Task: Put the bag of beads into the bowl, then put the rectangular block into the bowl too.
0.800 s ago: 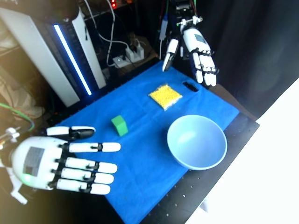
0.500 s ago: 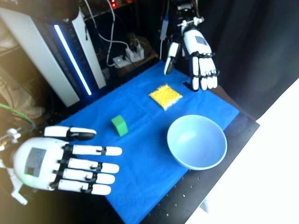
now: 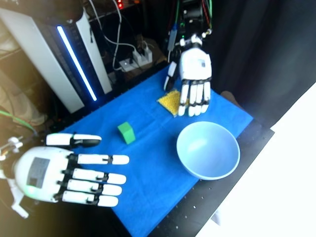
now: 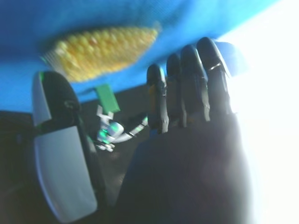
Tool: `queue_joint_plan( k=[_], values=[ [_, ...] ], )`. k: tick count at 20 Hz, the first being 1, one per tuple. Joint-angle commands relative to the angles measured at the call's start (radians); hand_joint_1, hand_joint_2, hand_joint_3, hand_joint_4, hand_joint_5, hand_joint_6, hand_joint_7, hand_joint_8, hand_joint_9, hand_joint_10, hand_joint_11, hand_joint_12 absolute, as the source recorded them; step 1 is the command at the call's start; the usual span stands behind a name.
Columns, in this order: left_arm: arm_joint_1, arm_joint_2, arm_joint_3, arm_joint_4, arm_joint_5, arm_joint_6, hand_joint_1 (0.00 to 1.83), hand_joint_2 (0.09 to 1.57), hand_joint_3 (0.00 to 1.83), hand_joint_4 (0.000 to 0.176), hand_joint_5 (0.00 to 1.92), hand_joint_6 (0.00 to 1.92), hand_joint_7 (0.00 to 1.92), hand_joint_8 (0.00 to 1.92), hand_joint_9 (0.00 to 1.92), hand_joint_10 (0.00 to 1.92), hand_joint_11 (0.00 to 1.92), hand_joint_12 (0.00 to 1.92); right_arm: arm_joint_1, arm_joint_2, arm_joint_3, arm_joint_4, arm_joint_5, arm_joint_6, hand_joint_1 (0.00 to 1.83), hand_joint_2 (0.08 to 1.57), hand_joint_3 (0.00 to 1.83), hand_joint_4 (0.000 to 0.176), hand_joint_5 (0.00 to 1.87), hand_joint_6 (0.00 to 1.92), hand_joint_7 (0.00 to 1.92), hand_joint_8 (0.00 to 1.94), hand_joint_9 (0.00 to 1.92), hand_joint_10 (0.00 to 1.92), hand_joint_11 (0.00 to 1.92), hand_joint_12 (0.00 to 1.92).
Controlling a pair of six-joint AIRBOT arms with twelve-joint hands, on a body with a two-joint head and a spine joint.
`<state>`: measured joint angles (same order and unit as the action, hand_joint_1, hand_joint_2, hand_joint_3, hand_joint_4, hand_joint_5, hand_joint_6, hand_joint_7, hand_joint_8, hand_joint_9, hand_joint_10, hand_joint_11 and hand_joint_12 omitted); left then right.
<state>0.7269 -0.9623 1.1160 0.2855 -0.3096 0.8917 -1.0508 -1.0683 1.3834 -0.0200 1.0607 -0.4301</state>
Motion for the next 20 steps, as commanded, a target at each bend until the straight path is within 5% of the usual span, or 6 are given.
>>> queue_joint_plan(
  k=[1, 4, 6, 7, 9, 20],
  values=[
    [-0.014, -0.013, 0.009, 0.006, -0.042, 0.0, 0.88, 0.9, 0.0, 0.066, 0.46, 0.0, 0.54, 0.0, 0.59, 0.03, 0.05, 1.04, 0.011, -0.003, 0.002, 0.028, 0.114, 0.004, 0.17, 1.3, 0.0, 0.137, 0.28, 0.0, 0.11, 0.0, 0.04, 0.0, 0.04, 0.02],
    [-0.017, -0.025, 0.023, 0.012, -0.026, 0.0, 1.04, 1.03, 0.0, 0.027, 0.62, 0.0, 0.82, 0.03, 0.8, 0.11, 0.16, 1.26, 0.011, -0.003, 0.001, 0.028, 0.114, 0.004, 0.1, 1.28, 0.0, 0.161, 0.28, 0.0, 0.12, 0.0, 0.04, 0.0, 0.05, 0.02],
    [-0.026, -0.025, 0.034, -0.001, -0.033, 0.001, 1.13, 1.06, 0.0, 0.004, 0.68, 0.0, 0.94, 0.11, 0.62, 0.85, 0.17, 1.45, 0.01, -0.003, -0.001, 0.028, 0.114, 0.004, 0.12, 1.27, 0.0, 0.156, 0.29, 0.01, 0.12, 0.0, 0.03, 0.0, 0.04, 0.01],
    [-0.034, -0.022, 0.035, -0.002, -0.039, 0.001, 1.23, 1.12, 0.0, 0.0, 0.88, 0.8, 0.95, 0.9, 0.6, 1.46, 0.22, 1.64, 0.01, -0.003, -0.001, 0.028, 0.114, 0.004, 0.08, 1.28, 0.0, 0.144, 0.28, 0.0, 0.12, 0.0, 0.05, 0.0, 0.06, 0.02],
    [-0.078, 0.004, 0.029, -0.002, -0.069, 0.003, 1.25, 1.15, 0.0, 0.0, 1.02, 0.65, 0.87, 1.4, 0.59, 1.48, 0.27, 1.7, 0.009, -0.003, -0.003, 0.028, 0.114, 0.004, 0.07, 1.28, 0.0, 0.127, 0.27, 0.0, 0.12, 0.0, 0.05, 0.0, 0.06, 0.02],
    [-0.398, -0.05, 0.083, -0.133, -0.186, 0.252, 1.25, 1.09, 0.0, 0.0, 1.1, 0.66, 0.98, 1.14, 0.76, 1.15, 0.52, 1.6, 0.008, -0.014, 0.009, 0.029, 0.114, 0.004, 0.03, 1.36, 0.0, 0.126, 0.24, 0.0, 0.12, 0.0, 0.05, 0.0, 0.06, 0.02]
  ],
)
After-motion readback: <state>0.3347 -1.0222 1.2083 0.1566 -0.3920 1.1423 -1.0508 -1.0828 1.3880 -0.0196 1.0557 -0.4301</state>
